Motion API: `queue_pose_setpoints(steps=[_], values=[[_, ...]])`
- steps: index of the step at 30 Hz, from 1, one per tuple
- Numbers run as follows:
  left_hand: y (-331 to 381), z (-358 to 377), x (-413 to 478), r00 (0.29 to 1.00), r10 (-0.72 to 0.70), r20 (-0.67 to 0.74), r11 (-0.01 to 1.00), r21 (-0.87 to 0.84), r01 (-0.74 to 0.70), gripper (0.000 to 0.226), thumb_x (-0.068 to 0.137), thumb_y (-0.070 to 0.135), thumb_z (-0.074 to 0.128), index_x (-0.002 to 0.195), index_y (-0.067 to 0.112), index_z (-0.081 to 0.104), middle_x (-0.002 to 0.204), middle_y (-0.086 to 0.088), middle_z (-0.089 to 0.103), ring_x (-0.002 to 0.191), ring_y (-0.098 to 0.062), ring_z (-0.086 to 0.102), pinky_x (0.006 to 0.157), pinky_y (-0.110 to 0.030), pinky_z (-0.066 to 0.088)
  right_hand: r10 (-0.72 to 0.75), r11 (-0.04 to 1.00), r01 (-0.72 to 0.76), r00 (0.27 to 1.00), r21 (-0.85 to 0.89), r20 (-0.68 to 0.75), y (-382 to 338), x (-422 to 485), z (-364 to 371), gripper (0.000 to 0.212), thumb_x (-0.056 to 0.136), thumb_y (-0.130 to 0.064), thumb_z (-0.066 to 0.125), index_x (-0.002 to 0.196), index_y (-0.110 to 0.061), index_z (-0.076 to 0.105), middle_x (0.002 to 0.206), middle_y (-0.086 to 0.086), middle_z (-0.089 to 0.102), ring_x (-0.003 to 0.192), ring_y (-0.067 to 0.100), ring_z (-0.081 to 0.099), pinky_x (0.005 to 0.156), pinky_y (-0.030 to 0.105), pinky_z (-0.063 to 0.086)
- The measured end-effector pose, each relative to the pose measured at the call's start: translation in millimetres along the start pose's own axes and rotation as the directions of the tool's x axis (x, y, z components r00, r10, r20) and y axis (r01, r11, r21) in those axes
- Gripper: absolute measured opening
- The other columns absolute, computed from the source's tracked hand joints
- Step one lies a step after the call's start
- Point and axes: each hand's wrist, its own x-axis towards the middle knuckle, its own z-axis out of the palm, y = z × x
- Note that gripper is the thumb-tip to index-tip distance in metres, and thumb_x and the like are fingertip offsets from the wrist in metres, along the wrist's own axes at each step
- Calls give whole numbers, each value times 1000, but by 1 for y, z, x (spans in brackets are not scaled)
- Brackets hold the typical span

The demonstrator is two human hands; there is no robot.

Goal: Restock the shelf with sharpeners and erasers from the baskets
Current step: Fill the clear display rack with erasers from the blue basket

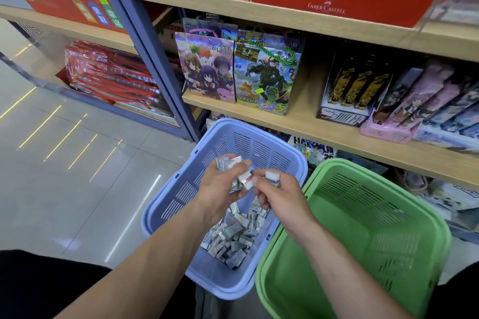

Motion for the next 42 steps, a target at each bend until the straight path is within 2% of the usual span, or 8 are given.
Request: queue_pose_setpoints(steps=[4, 11, 15, 17, 21, 31, 38, 42], values=[[6, 3, -2, 999, 27, -23, 996, 83, -25, 28, 88, 12, 77, 108, 19, 58, 80, -3, 65, 69, -16, 63, 61, -30, 54, 45, 990, -45, 999, 137, 5, -2, 2, -9, 29, 100, -3, 49, 121, -16, 65, 83, 6, 67, 71, 19, 56, 65, 32, 43], [22, 17, -17, 997, 70, 36, 980, 185, -75, 31, 88, 18, 77, 115, 18, 60, 85, -5, 69, 68, -15, 67, 64, -32, 55, 28, 989, -33, 999, 142, 33, -31, -3, -23, 32, 105, -36, 46, 120, -20, 69, 105, 5, 74, 84, 19, 69, 79, 36, 58], [36, 29, -27, 987, 144, 68, 963, 219, -155, 31, 85, 21, 79, 111, 22, 62, 83, -1, 67, 67, -14, 65, 65, -32, 53, 78, 959, -86, 996, 269, 41, -60, -4, -37, 35, 107, -38, 42, 116, -12, 65, 70, 4, 54, 49, 15, 45, 45, 26, 39], [44, 40, -35, 975, 184, 124, 944, 252, -210, 30, 86, 19, 79, 111, 22, 62, 82, 0, 67, 67, -14, 64, 61, -29, 52, 109, 913, -144, 988, 383, 110, -75, -8, -48, 35, 107, -38, 41, 104, -7, 57, 61, 2, 42, 43, 10, 26, 39, 20, 21], [55, 67, -46, 955, 216, 205, 916, 297, -271, 28, 86, 17, 79, 108, 20, 61, 75, 4, 66, 67, -13, 62, 61, -29, 54, 98, 935, -170, 967, 312, 235, -98, -25, -77, 34, 101, -25, 26, 78, -7, 44, 56, 3, 43, 41, 9, 23, 38, 21, 18], [71, 139, -74, 869, 261, 421, 774, 447, -449, 39, 84, 8, 82, 113, 11, 57, 75, 1, 61, 61, -10, 57, 58, -22, 48, -23, 971, 65, 983, 229, -181, -131, -76, -137, 17, 89, -10, 71, 106, -11, 75, 75, 1, 66, 59, 10, 52, 55, 23, 42], [112, 198, -95, 770, 337, 542, 609, 498, -617, 38, 82, 21, 84, 107, 30, 57, 74, 3, 63, 63, -17, 56, 63, -36, 49, -205, 949, 260, 939, 179, -277, -191, -120, -195, 26, 95, 6, 59, 112, -9, 72, 105, 21, 73, 89, 34, 75, 68, 30, 61], [142, 221, -111, 712, 387, 586, 562, 463, -686, 40, 78, 29, 86, 106, 35, 57, 74, -1, 59, 62, -18, 52, 57, -36, 45, -401, 911, 412, 863, -32, -308, -233, -130, -216, 23, 91, -1, 69, 105, -18, 74, 96, 5, 79, 83, 18, 73, 70, 26, 56]])
